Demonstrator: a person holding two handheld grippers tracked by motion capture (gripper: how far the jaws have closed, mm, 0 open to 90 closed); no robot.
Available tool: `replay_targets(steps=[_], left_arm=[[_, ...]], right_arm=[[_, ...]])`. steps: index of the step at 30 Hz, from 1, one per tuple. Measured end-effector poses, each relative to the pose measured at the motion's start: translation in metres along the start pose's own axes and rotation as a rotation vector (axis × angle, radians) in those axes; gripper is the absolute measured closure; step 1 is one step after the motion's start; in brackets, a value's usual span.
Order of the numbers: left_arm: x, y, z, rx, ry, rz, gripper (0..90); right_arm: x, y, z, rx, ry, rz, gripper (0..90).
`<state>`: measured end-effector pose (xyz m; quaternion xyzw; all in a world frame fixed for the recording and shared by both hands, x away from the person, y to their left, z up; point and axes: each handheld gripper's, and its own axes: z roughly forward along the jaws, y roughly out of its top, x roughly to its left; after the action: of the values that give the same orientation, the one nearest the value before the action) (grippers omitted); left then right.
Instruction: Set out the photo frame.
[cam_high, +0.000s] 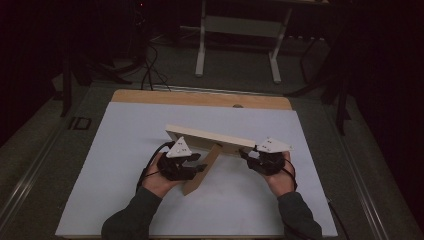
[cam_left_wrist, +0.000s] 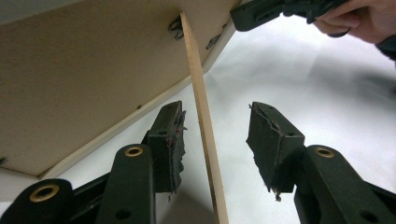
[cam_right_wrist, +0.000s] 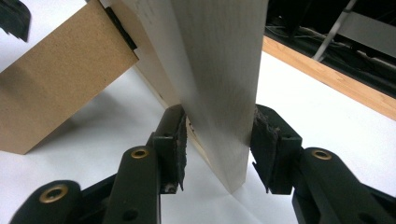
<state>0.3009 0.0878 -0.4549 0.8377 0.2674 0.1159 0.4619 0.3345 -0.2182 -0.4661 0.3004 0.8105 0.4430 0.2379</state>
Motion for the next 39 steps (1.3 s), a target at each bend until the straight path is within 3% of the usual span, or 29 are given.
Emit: replay_targets(steps=[6,8,12,13,17,18,23,27,29,32,39], left_arm=[[0.005,0.000,-0.010,-0.029,0.010,-0.030,56.5],[0.008,0.000,-0.014,-0.041,0.029,-0.063,56.9],[0.013,0.000,-0.017,-0.049,0.062,-0.085,59.4],[0.016,0.000,-0.018,-0.054,0.089,-0.103,60.3],[0.020,0.000,-0.020,-0.062,0.108,-0.131,64.5],[0.024,0.000,-0.022,-0.068,0.121,-0.152,66.0],[0.030,0.001,-0.023,-0.068,0.150,-0.176,68.8],[0.035,0.000,-0.021,-0.057,0.174,-0.192,71.8],[0.040,-0.001,-0.018,-0.046,0.190,-0.210,73.9],[0.046,-0.002,-0.015,-0.039,0.199,-0.233,78.2],[0.053,-0.005,-0.011,-0.043,0.215,-0.262,90.0]], right_arm=[[-0.001,-0.002,0.000,0.008,-0.004,0.006,57.3],[-0.002,-0.004,0.000,0.018,-0.007,0.009,57.6],[-0.003,-0.010,0.000,0.040,0.003,0.008,57.7],[-0.003,-0.011,0.000,0.044,0.006,0.011,57.6],[-0.005,-0.015,0.001,0.072,0.023,0.019,58.0],[-0.009,-0.019,0.001,0.085,0.041,0.029,62.1],[-0.011,-0.026,0.003,0.116,0.055,0.027,70.9],[-0.012,-0.031,0.008,0.158,0.031,0.023,79.6],[-0.015,-0.033,0.011,0.176,0.013,0.047,85.0],[-0.019,-0.031,0.012,0.169,-0.004,0.077,89.4],[-0.024,-0.022,0.013,0.149,0.001,0.116,89.9]])
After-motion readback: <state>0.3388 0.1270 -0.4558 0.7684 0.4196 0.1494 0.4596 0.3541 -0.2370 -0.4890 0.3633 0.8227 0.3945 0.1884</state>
